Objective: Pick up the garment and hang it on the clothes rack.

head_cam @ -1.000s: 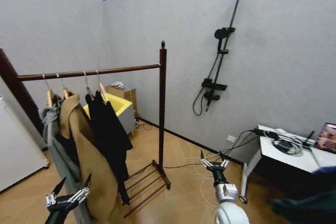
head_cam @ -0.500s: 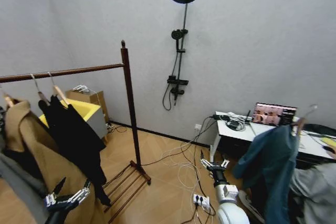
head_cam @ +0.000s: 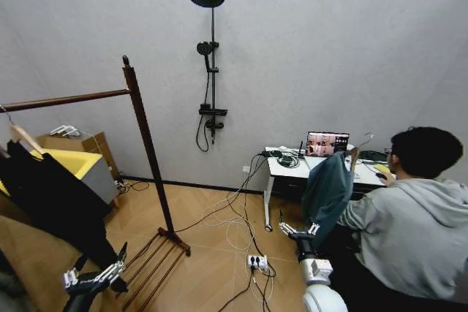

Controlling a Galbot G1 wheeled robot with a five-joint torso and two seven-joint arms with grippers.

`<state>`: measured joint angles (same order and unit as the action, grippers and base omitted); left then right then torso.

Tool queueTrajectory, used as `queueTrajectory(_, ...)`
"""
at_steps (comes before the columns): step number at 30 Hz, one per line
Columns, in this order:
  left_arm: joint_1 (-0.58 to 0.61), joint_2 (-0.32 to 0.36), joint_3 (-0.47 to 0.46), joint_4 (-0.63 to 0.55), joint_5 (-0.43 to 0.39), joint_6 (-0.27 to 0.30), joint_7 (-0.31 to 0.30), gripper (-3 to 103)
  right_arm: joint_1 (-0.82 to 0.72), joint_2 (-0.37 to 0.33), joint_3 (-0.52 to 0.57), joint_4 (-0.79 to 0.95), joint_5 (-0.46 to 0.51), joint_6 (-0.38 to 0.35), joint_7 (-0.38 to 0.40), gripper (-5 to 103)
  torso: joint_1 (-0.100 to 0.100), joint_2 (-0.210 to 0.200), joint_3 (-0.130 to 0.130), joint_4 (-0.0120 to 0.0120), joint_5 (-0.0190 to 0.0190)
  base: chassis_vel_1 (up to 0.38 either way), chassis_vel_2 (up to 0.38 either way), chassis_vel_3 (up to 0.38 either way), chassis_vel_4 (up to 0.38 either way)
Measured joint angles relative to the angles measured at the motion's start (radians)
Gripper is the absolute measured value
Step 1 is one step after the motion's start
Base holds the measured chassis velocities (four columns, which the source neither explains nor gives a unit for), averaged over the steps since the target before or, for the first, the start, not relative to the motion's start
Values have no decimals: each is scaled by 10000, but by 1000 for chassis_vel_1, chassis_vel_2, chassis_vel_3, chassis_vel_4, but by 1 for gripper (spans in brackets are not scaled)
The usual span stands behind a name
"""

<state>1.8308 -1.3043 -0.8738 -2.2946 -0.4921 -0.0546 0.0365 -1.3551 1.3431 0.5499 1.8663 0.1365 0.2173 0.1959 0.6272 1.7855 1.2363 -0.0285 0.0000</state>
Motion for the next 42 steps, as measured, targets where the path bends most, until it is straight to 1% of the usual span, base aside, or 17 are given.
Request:
queueTrajectory(5, 0, 0, 0, 0, 0, 0, -1, 100, -8, 0, -41, -29, 1, 53, -2, 100, -1, 0, 0, -4, 0, 92, -110, -100, 80)
queueTrajectory(14, 0, 0, 0, 0, 0, 0, -2, 100, -51, 35, -83, 30, -6, 71, -3, 100, 1, 0, 0, -3, 3, 105, -97, -106, 96)
queueTrajectory(17, -1, 0, 0, 0, 0, 0, -2, 100, -81, 51, -95, 61, -16, 88, -4, 100, 2, -1, 0, -2, -2, 135, -130, -134, 150)
queueTrajectory(20, 0, 1, 0, 0, 0, 0, -2, 100, -103, 61, -97, 72, -25, 100, -3, 100, 1, 0, 0, -4, 3, 172, -164, -173, 161)
queueTrajectory(22, 0, 0, 0, 0, 0, 0, -4, 100, -106, 66, -99, 108, -28, 101, -4, 100, 0, 0, -1, -3, -2, 164, -175, -171, 162)
queueTrajectory(25, 0, 0, 0, 0, 0, 0, -2, 100, -107, 71, -99, 139, -29, 101, -3, 100, -4, 2, -1, -5, 5, 158, -177, -159, 139)
queueTrajectory(28, 0, 0, 0, 1, 0, 0, -5, 100, -108, 74, -103, 153, -32, 101, -5, 100, -4, 2, -1, -2, -6, 105, -174, -159, 127)
queueTrajectory(29, 1, 0, 0, 1, 0, 0, -5, 100, -113, 74, -107, 161, -37, 101, -8, 100, -5, 3, -2, -2, 3, 79, -132, -148, 112)
queueTrajectory(30, 0, 0, 0, 0, 0, 0, -4, 100, -113, 74, -108, 162, -38, 101, -8, 100, -4, 2, -1, -4, 4, 79, -132, -143, 57)
queueTrajectory(31, 1, 0, 0, 0, 0, -1, -4, 100, -113, 74, -113, 168, -40, 100, -12, 100, -2, 1, 0, -1, -2, 24, -134, -143, 31)
queueTrajectory(35, 0, 0, 0, 0, 0, 0, -5, 100, -117, 74, -116, 184, -42, 101, -15, 100, -1, 0, 0, -6, 3, 14, -143, -130, 20)
queueTrajectory(42, 0, 0, 0, 0, 0, 0, -4, 100, -145, 58, -121, 221, -40, 125, -19, 100, 2, -1, 0, -2, -2, -3, -140, -132, -4)
